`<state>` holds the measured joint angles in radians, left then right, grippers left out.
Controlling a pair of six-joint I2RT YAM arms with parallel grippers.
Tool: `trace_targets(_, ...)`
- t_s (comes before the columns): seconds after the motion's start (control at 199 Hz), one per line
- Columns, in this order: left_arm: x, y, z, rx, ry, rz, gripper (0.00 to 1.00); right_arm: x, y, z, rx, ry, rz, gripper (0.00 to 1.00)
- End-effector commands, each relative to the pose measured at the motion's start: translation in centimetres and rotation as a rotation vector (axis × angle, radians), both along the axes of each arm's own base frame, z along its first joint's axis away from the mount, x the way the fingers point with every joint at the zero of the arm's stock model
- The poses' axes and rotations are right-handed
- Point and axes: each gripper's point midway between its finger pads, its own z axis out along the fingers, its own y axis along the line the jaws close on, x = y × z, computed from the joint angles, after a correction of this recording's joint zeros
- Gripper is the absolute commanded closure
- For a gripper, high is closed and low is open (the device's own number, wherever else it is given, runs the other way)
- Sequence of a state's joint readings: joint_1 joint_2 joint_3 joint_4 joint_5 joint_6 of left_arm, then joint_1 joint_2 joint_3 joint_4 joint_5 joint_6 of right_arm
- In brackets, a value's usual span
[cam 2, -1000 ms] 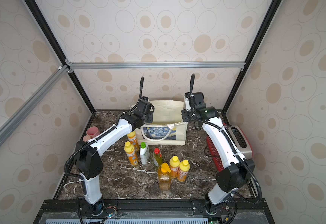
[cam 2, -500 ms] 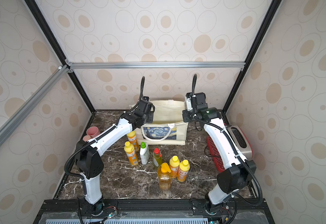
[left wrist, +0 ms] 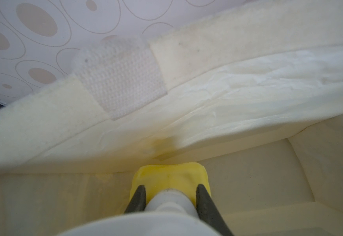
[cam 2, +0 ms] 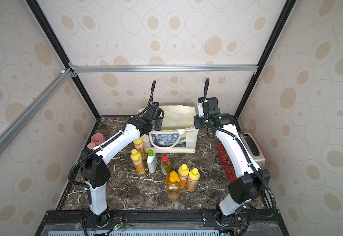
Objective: Pack dish soap into the shopping bag
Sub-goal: Place the bottle of dish soap in the shopping bag.
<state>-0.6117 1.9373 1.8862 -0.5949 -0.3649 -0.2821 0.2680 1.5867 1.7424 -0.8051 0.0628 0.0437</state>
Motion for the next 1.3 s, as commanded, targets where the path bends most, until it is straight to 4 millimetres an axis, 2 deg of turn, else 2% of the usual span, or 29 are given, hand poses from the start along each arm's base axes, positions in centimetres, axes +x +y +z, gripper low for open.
trace_targets(0.0,0.5,1.6,8.3,-0.007,-0.197,0.050,1.00,-0.7,-1.9,1.4,-0.033,-0.033,-0.055,1.00)
trace_targets(0.115,0.3,1.5,9.1,-0.032,-0.207,0.040,1.00,-0.9,-2.1,1.6,-0.042,-0.037,-0.063,1.00)
trace_targets(0.356,0.5,0.9,12.2,-0.099,-0.243,0.004,1.00,-1.1,-1.6,1.9,-0.014,-0.043,-0.042,1.00)
trace_targets(0.647,0.5,-0.1,13.6,-0.152,-0.252,-0.037,1.00,-1.1,-1.3,1.9,-0.005,-0.042,-0.028,1.00)
trace_targets(0.772,0.4,0.7,13.1,-0.120,-0.246,-0.020,1.00,-1.1,-1.4,1.9,-0.011,-0.039,-0.032,1.00)
trace_targets(0.993,0.6,3.3,11.2,-0.032,-0.224,0.039,1.00,-1.1,-1.9,1.8,-0.033,-0.040,-0.046,1.00)
trace_targets(1.299,0.4,5.0,11.4,0.102,-0.231,0.056,1.00,-1.2,-2.4,1.8,-0.052,-0.039,-0.064,1.00)
